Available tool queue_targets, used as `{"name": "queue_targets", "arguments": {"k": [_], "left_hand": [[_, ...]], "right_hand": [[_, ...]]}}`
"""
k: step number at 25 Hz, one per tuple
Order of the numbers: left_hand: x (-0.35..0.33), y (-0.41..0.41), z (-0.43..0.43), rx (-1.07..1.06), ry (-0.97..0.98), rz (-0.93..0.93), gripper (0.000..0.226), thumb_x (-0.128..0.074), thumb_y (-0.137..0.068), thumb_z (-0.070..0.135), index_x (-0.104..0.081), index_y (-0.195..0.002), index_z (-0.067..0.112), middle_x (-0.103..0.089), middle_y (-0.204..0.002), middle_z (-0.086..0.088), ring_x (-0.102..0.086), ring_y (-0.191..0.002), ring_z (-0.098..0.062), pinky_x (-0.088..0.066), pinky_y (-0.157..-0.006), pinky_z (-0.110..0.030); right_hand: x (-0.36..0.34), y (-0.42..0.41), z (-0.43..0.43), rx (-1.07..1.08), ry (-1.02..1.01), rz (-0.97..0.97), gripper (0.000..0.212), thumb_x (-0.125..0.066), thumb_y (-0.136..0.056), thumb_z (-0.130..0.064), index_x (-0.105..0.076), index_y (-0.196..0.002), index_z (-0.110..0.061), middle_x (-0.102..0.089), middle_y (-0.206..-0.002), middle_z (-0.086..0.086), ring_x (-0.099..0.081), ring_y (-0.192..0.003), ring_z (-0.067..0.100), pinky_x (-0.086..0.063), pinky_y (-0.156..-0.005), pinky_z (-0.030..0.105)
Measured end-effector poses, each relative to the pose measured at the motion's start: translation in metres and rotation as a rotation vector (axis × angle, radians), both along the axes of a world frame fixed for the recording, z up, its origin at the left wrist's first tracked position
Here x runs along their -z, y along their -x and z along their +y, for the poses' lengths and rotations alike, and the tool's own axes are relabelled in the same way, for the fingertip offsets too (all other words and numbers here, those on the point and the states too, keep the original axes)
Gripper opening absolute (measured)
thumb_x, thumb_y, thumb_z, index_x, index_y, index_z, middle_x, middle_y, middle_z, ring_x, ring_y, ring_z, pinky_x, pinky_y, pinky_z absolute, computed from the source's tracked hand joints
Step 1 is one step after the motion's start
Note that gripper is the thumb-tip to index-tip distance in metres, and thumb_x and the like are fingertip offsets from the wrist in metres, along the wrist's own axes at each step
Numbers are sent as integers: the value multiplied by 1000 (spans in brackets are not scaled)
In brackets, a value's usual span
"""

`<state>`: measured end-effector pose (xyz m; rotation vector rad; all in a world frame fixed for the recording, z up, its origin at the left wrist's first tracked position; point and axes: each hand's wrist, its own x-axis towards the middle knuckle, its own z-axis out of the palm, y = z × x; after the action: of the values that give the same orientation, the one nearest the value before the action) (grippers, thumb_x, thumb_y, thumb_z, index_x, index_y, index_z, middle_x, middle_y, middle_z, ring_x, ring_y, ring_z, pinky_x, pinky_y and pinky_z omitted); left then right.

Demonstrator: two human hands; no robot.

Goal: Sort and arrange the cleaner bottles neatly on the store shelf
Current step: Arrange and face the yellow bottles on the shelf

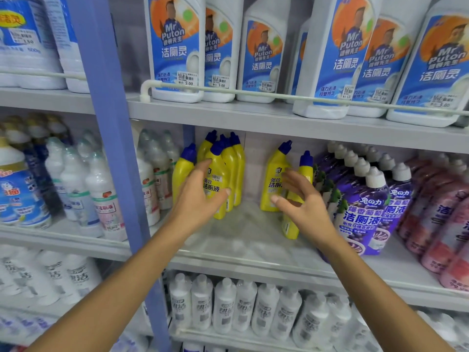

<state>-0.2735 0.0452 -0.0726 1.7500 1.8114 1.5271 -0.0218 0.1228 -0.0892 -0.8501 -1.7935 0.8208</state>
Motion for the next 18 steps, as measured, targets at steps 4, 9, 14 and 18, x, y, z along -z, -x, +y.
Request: {"name": "queue_targets", "arguments": {"k": [4, 9, 14, 18], "left_hand": [[-3, -5, 46, -114, 87, -46, 78, -82, -81, 29, -44, -148, 17, -60, -133, 0, -57, -126, -23, -43, -91, -22], [-5, -6, 98, -198, -17, 68, 74, -84, -77, 29, -49, -141, 16, -62, -136, -5, -61, -119, -26, -41, -84, -19], [6, 3, 132, -302, -68, 40, 52, -72, -78, 8, -54, -127, 4, -61, -121, -16, -59, -111, -33, -32, -76, -15], [11, 3, 135, -382, -41, 108, 57, -75, -73, 6, -53, -124, 0, -56, -119, -20, -54, -109, -36, -34, -75, -25]], "right_hand": [[-3, 43, 44, -84, 90, -81, 82, -82, -78, -45, -45, -148, -25, -50, -148, -10, -54, -130, 11, -53, -90, 19], [-12, 96, 104, -66, 107, -103, 57, -87, -81, -26, -50, -125, -32, -58, -114, -22, -60, -108, 9, -51, -99, 32], [-13, 134, 145, -47, 17, -166, 69, -84, -80, -42, -50, -137, -23, -60, -121, -12, -61, -111, 13, -46, -93, 23], [-13, 140, 154, -21, 42, -128, 69, -85, -82, -31, -49, -140, -18, -63, -126, -4, -58, -113, 11, -39, -87, 16]]}}
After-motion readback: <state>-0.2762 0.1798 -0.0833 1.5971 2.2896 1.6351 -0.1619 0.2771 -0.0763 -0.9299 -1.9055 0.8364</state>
